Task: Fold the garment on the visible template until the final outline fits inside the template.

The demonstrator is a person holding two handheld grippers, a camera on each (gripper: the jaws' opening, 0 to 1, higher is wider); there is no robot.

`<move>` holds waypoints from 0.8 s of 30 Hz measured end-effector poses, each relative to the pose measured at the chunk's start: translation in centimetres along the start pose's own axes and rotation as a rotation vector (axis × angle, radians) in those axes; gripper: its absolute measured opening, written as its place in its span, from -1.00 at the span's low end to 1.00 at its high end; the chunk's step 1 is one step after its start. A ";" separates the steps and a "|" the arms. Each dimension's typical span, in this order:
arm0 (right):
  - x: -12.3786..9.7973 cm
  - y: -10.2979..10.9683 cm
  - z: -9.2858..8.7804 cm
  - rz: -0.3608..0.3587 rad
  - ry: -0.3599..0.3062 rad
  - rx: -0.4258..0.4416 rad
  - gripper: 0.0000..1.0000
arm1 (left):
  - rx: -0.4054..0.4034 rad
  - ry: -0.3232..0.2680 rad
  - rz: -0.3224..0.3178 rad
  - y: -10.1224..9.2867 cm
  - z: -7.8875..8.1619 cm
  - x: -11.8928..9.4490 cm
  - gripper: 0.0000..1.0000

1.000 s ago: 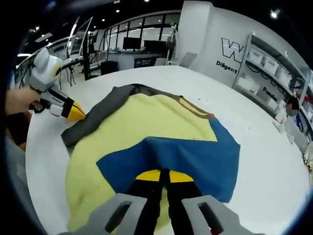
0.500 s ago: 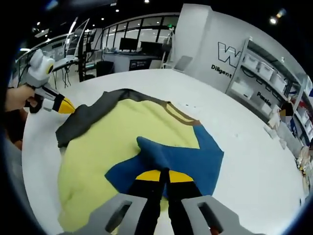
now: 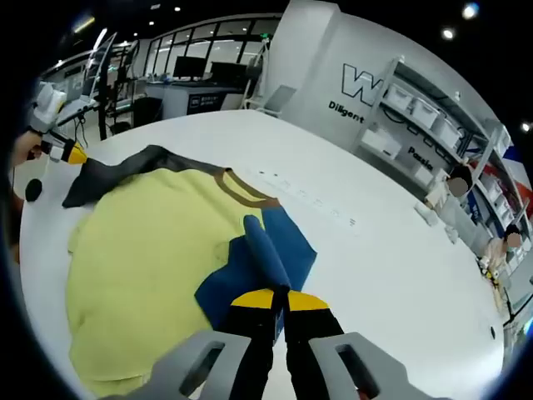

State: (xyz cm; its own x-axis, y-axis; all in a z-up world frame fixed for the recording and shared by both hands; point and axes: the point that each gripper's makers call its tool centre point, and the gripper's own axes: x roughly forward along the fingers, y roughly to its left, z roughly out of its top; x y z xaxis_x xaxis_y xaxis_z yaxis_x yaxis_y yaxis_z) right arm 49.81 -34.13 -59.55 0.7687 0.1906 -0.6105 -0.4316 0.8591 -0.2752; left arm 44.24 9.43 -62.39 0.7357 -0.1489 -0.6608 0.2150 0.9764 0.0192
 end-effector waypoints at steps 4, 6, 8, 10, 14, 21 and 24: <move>0.6 -1.4 -0.5 -0.028 0.016 0.043 -1.00 | 0.009 0.025 0.037 2.4 0.2 0.8 -1.00; 0.8 -2.1 -0.8 -0.043 0.022 0.048 -1.00 | 0.005 0.044 0.057 3.4 0.1 1.2 -1.00; 1.0 -2.7 -1.2 -0.059 0.035 0.045 -1.00 | 0.012 0.056 0.084 4.4 0.1 1.7 -1.00; 1.3 -3.4 -1.6 -0.070 0.047 0.050 -1.00 | 0.012 0.069 0.099 5.3 0.0 2.4 -1.00; 1.7 -4.4 -2.3 -0.092 0.068 0.035 -1.00 | 0.023 0.082 0.128 6.5 0.0 3.0 -1.00; 2.6 -5.8 -3.7 -0.158 0.088 0.043 -1.00 | 0.050 0.127 0.228 9.3 -0.6 3.9 -1.00; 2.9 -6.5 -4.4 -0.179 0.099 0.034 -1.00 | 0.034 0.133 0.248 9.9 -0.9 4.2 -1.00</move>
State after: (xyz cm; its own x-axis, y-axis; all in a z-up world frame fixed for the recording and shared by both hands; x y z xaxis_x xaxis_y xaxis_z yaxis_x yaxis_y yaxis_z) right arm 52.80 -41.21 -62.80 0.7810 -0.0125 -0.6244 -0.2750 0.8908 -0.3618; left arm 48.88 18.65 -65.58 0.6780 0.1182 -0.7255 0.0615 0.9744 0.2162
